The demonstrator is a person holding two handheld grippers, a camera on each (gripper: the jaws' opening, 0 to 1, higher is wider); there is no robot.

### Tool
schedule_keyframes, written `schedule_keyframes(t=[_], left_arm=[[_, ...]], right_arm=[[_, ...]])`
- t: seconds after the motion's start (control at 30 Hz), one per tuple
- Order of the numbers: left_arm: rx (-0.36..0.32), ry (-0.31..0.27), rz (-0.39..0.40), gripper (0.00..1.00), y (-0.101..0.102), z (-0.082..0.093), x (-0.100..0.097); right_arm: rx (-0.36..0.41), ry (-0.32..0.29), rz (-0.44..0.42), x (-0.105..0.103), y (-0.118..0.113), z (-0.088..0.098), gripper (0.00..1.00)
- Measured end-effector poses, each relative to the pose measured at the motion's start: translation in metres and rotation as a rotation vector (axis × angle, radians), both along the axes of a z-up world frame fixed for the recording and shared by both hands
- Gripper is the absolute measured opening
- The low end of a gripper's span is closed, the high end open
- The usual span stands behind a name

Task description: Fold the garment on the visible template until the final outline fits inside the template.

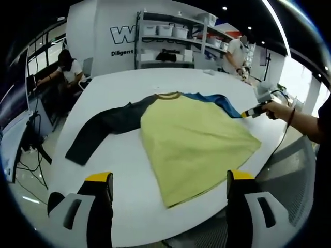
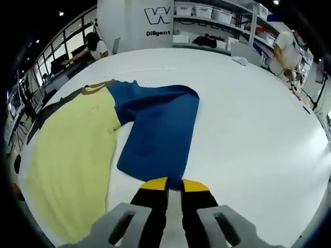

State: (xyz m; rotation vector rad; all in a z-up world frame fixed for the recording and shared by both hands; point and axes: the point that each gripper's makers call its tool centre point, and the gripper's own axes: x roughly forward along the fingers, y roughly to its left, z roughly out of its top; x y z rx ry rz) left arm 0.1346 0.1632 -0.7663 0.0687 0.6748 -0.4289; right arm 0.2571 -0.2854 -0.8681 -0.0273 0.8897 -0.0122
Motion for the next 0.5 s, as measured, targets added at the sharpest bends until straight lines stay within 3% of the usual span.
schedule_keyframes(t=[0.2, 0.5], left_arm=[[0.008, -0.011, 0.018, 0.88, 0.006, 0.002, -0.001], [0.025, -0.008, 0.014, 0.87, 0.011, 0.001, -0.002]], right_arm=[[-0.003, 0.005, -0.006, 0.002, -0.004, 0.0, 0.0], [-0.077, 0.015, -0.055, 0.003, -0.052, 0.009, 0.0]])
